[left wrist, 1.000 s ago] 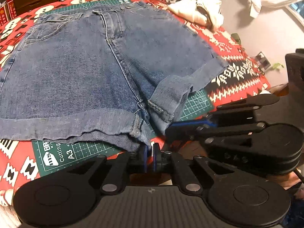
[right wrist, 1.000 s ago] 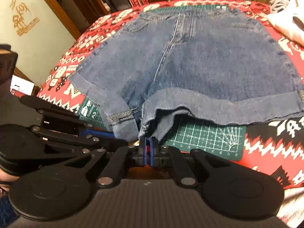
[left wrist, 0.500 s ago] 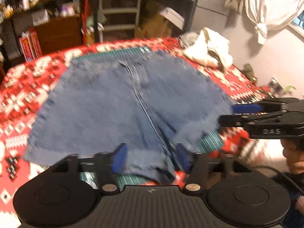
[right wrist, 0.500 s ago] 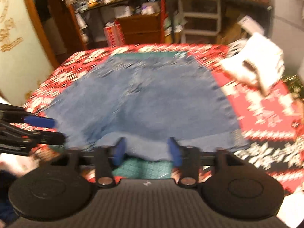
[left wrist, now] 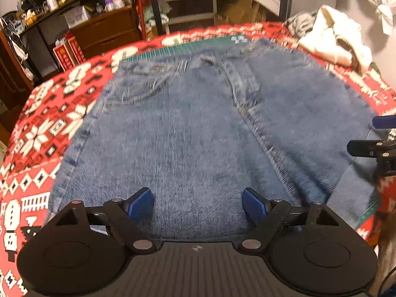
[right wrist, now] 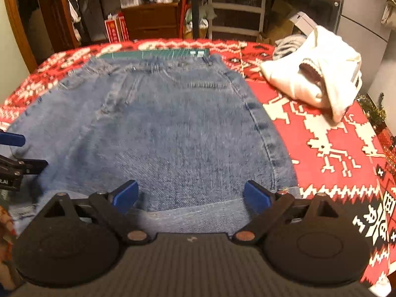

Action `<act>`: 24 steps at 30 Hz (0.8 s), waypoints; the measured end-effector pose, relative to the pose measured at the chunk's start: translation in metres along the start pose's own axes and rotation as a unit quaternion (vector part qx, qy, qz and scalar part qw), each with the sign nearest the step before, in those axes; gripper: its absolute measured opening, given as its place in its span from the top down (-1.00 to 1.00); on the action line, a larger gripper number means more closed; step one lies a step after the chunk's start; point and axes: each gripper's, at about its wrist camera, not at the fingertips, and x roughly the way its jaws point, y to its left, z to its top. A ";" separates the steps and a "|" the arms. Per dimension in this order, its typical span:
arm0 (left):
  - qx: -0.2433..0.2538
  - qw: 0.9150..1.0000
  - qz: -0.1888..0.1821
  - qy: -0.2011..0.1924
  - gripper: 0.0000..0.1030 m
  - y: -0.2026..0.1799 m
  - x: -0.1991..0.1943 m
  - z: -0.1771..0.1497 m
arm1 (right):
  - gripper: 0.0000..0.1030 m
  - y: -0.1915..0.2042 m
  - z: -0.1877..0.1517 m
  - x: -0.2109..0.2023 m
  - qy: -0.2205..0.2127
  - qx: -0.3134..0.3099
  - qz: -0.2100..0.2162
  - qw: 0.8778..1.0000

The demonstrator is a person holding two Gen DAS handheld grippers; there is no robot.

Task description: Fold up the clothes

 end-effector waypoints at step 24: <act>-0.040 0.998 -0.015 -0.045 -1.00 0.015 0.009 -0.020 | -0.99 0.007 -0.020 0.008 -0.038 0.002 -0.033 0.999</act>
